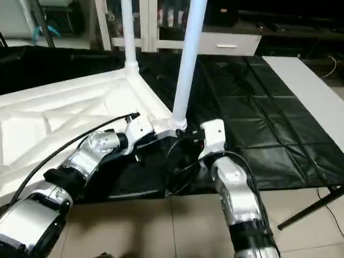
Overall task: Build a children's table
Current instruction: Rotate leg to tighten
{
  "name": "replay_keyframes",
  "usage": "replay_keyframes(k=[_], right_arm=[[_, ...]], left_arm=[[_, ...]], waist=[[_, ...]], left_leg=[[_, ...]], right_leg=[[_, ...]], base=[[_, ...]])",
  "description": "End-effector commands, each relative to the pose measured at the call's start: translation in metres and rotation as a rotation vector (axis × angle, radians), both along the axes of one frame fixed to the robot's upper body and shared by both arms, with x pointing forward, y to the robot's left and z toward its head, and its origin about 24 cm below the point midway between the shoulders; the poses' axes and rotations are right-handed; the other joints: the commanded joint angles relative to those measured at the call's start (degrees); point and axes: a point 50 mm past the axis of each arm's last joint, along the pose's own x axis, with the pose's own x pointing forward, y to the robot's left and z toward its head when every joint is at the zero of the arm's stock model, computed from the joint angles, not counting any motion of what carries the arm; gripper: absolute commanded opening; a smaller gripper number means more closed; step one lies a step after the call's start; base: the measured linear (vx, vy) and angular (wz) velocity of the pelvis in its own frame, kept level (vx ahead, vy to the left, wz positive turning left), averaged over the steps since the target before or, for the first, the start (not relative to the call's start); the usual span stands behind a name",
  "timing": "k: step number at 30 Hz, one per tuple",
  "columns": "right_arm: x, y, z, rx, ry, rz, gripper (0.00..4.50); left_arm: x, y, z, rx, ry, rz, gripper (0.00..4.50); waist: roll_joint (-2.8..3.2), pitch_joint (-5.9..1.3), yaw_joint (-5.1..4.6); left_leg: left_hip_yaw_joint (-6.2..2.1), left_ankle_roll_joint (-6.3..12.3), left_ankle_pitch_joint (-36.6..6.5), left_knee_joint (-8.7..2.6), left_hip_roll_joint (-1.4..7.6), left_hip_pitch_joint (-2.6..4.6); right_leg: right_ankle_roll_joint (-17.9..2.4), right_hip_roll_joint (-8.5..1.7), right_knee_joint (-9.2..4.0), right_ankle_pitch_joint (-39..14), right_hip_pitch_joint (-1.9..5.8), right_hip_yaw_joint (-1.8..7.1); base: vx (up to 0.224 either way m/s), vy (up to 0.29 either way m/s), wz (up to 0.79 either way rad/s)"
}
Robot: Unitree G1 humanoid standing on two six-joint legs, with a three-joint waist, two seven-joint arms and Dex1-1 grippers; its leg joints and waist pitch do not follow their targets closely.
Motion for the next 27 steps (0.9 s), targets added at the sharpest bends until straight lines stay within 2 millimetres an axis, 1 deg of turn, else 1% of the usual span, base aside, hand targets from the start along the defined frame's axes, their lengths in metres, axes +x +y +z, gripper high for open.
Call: replay_keyframes(k=[1, 2, 3, 4, 5, 6, 7, 8, 9, 10, 11, 12, 13, 14, 15, 16, 17, 18, 19, 21, 22, 24, 25, 26, 27], right_arm=[[-0.0005, -0.0014, 0.0036, -0.002, -0.006, -0.003, 3.58], [-0.0012, -0.0007, 0.004, -0.005, -0.004, 0.003, 3.58], [-0.002, 0.0006, 0.0047, -0.007, 0.002, 0.012, 3.58], [-0.002, 0.0006, 0.0047, -0.007, 0.002, 0.012, 3.58], [-0.0014, 0.0018, 0.0051, -0.01, 0.006, 0.02, 3.58], [-0.0012, 0.0023, 0.0054, -0.013, 0.008, 0.023, 3.58], [-0.0012, 0.0024, 0.0054, -0.014, 0.008, 0.024, 3.58], [-0.0014, 0.0025, 0.0057, -0.015, 0.009, 0.024, 3.58], [-0.0014, 0.0025, 0.0057, -0.015, 0.009, 0.024, 3.58], [-0.0015, 0.003, 0.006, -0.015, 0.011, 0.024, 3.58], [-0.0019, 0.0041, 0.0064, -0.017, 0.014, 0.028, 3.58], [-0.0021, 0.0048, 0.0064, -0.02, 0.016, 0.032, 3.58], [-0.0022, 0.0051, 0.0062, -0.024, 0.017, 0.033, 3.58], [-0.0024, 0.0051, 0.0059, -0.027, 0.018, 0.034, 3.58], [-0.0026, 0.0051, 0.0057, -0.03, 0.018, 0.035, 3.58], [-0.0029, 0.005, 0.0056, -0.031, 0.019, 0.036, 3.58], [-0.0033, 0.0049, 0.0053, -0.033, 0.021, 0.037, 3.58], [-0.0036, 0.0049, 0.005, -0.036, 0.023, 0.039, 3.58], [-0.0038, 0.0049, 0.0048, -0.038, 0.024, 0.04, 3.58], [-0.0041, 0.0048, 0.0046, -0.039, 0.025, 0.041, 3.58], [-0.0042, 0.0047, 0.0045, -0.04, 0.026, 0.041, 3.58], [-0.0044, 0.0043, 0.0043, -0.042, 0.028, 0.04, 3.58], [-0.0044, 0.0041, 0.0043, -0.043, 0.028, 0.04, 3.58], [-0.0044, 0.004, 0.0042, -0.044, 0.029, 0.039, 3.58], [-0.0042, 0.004, 0.0043, -0.044, 0.029, 0.039, 3.58]], left_arm=[[0.0049, 0.0006, 0.0117, -0.114, -0.062, 0.069, 0.0], [0.0058, 0.0017, 0.013, -0.119, -0.068, 0.08, 0.0], [0.0068, 0.0034, 0.0151, -0.128, -0.073, 0.087, 0.0], [0.0068, 0.0034, 0.0151, -0.128, -0.073, 0.087, 0.0], [0.0072, 0.0046, 0.0161, -0.13, -0.069, 0.085, 0.0], [0.007, 0.0047, 0.0163, -0.13, -0.068, 0.08, 0.0], [0.0069, 0.0048, 0.0163, -0.13, -0.068, 0.08, 0.0], [0.0068, 0.0047, 0.0163, -0.131, -0.068, 0.078, 0.0], [0.0068, 0.0047, 0.0163, -0.131, -0.068, 0.078, 0.0], [0.0067, 0.0049, 0.0161, -0.131, -0.067, 0.078, 0.0], [0.0064, 0.0055, 0.0158, -0.13, -0.067, 0.078, 0.0], [0.0062, 0.0059, 0.0154, -0.127, -0.066, 0.076, 0.0], [0.0061, 0.0061, 0.0152, -0.126, -0.065, 0.075, 0.0], [0.006, 0.006, 0.0151, -0.126, -0.064, 0.075, 0.0], [0.006, 0.006, 0.015, -0.126, -0.064, 0.074, 0.0], [0.0059, 0.0058, 0.0149, -0.126, -0.063, 0.074, 0.0], [0.0057, 0.0055, 0.0147, -0.126, -0.061, 0.072, 0.0], [0.0056, 0.0052, 0.0145, -0.126, -0.06, 0.071, 0.0], [0.0054, 0.005, 0.0144, -0.127, -0.058, 0.07, 0.0], [0.0053, 0.0047, 0.0143, -0.129, -0.054, 0.067, 0.0], [0.0053, 0.0045, 0.0144, -0.13, -0.054, 0.067, 0.0], [0.0053, 0.0042, 0.0145, -0.13, -0.055, 0.066, 0.0], [0.0052, 0.0041, 0.0145, -0.13, -0.054, 0.066, 0.0], [0.0052, 0.004, 0.0144, -0.13, -0.054, 0.066, 0.0], [0.0052, 0.004, 0.0144, -0.129, -0.054, 0.065, 0.0]], waist=[[-0.36, -3.69, 0.08], [-0.34, -3.7, 0.11], [-0.65, -3.72, 0.18], [-0.62, -3.75, 0.18], [-0.89, -3.74, 0.1], [-0.89, -3.76, 0.17], [-0.79, -3.71, 0.18], [-0.66, -3.62, 0.14], [-0.6, -3.61, 0.08], [-0.59, -3.65, -0.01], [-0.5, -3.61, -0.09], [-0.46, -3.28, -0.31], [-0.35, -3.31, -0.32], [-0.34, -3.32, -0.33], [-0.19, -3.51, -0.15], [-0.1, -3.87, -0.07], [-0.22, -4.05, -0.11], [-0.38, -4.21, -0.06], [-0.43, -4.34, 0.03], [-0.51, -4.88, 0.25], [-0.44, -4.95, 0.36], [-0.4, -4.91, 0.28], [-0.31, -4.83, 0.19], [-0.25, -4.81, 0.14], [-0.28, -4.92, 0.08]], left_leg=[[-0.8, 2.93, -8.22, -4.24, 2.02, 0.42], [-0.77, 3.0, -8.2, -4.22, 1.99, 0.46], [-0.76, 3.5, -7.24, -4.18, 1.98, 0.36], [-0.73, 3.59, -6.91, -4.14, 1.98, 0.36], [-0.69, 3.78, -6.68, -4.12, 1.96, 0.34], [-0.66, 3.93, -6.77, -4.14, 1.97, 0.43], [-0.64, 3.68, -8.37, -4.28, 2.02, 0.64], [-0.64, 2.87, -12.19, -4.67, 2.13, 1.0], [-0.63, 2.38, -14.76, -4.97, 2.16, 1.35], [-0.52, 2.43, -17.52, -5.29, 2.12, 1.87], [-0.45, 2.68, -18.75, -5.48, 2.04, 2.1], [-0.22, 3.33, -22.29, -5.92, 1.88, 2.72], [-0.02, 4.01, -23.45, -6.08, 1.73, 3.25], [0.06, 4.34, -22.96, -6.12, 1.66, 3.37], [0.17, 4.94, -21.4, -6.39, 1.65, 3.76], [0.27, 5.56, -18.99, -6.43, 1.61, 4.01], [0.37, 6.06, -17.53, -6.37, 1.43, 3.97], [0.51, 7.09, -14.48, -6.08, 0.98, 3.52], [0.59, 7.74, -12.95, -5.88, 0.76, 3.38], [0.75, 10.48, -7.85, -5.11, 0.06, 3.03], [0.74, 11.75, -5.89, -4.85, -0.15, 2.96], [0.73, 13.19, -4.7, -4.67, -0.14, 3.44], [0.64, 13.79, -4.18, -4.63, 0.05, 3.73], [0.55, 14.02, -3.79, -4.61, 0.16, 3.91], [0.44, 14.49, -2.89, -4.4, 0.1, 3.99]], right_leg=[[-11.91, -2.75, -4.1, -3.01, 3.1, 2.61], [-11.92, -2.73, -4.11, -2.99, 3.1, 2.61], [-11.91, -2.81, -3.99, -2.65, 3.22, 2.62], [-11.9, -2.83, -3.98, -2.41, 3.2, 2.62], [-11.88, -2.78, -3.99, -2.3, 3.19, 2.61], [-11.87, -2.83, -3.97, -2.74, 3.24, 2.6], [-11.76, -2.88, -4.09, -4.58, 3.33, 2.55], [-11.21, -2.98, -4.55, -9.18, 3.49, 2.51], [-10.75, -2.81, -4.82, -11.73, 3.58, 2.4], [-10.78, -2.65, -5.16, -14.05, 3.8, 2.15], [-10.96, -2.43, -5.32, -14.94, 4.0, 1.97], [-11.13, -2.08, -6.08, -19.03, 4.29, 1.64], [-11.38, -2.09, -6.67, -21.34, 4.69, 1.58], [-11.49, -2.13, -6.82, -21.35, 4.92, 1.61], [-12.03, -2.14, -6.96, -20.06, 5.38, 1.67], [-13.18, -1.95, -6.61, -15.99, 5.84, 1.64], [-13.92, -1.75, -6.29, -13.21, 6.16, 1.65], [-15.33, -1.57, -5.71, -8.24, 6.87, 1.82], [-15.95, -1.55, -5.44, -6.03, 7.18, 1.89], [-18.04, -1.14, -4.39, 1.43, 8.16, 1.98], [-18.53, -1.02, -4.03, 3.86, 8.37, 1.96], [-19.09, -0.84, -3.72, 5.52, 8.27, 1.85], [-19.27, -0.84, -3.61, 5.28, 8.21, 1.68], [-19.25, -0.81, -3.54, 4.95, 8.17, 1.57], [-19.0, -0.82, -3.43, 5.0, 8.38, 1.53]], base=[[0.0, 0.0, 0.0], [0.0, 0.0, 0.0], [0.0, 0.0, 0.0], [0.0, 0.0, 0.0], [0.0, 0.0, 0.0], [0.0, 0.0, 0.0], [0.0, 0.0, 0.0], [0.0, 0.0, 0.0], [0.0, 0.0, 0.0], [0.0, 0.0, 0.0], [0.0, 0.0, 0.0], [0.0, 0.0, 0.0], [0.051, 0.002, -0.02], [0.063, 0.0, 0.0], [0.063, 0.0, 0.0], [0.078, -0.001, 0.01], [0.0, 0.0, 0.0], [0.087, 0.002, 0.0], [0.085, 0.004, 0.0], [0.105, 0.003, 0.01], [0.08, 0.002, 0.03], [0.074, 0.005, 0.07], [0.064, 0.006, 0.07], [0.053, 0.004, 0.05], [0.053, 0.004, 0.05]])
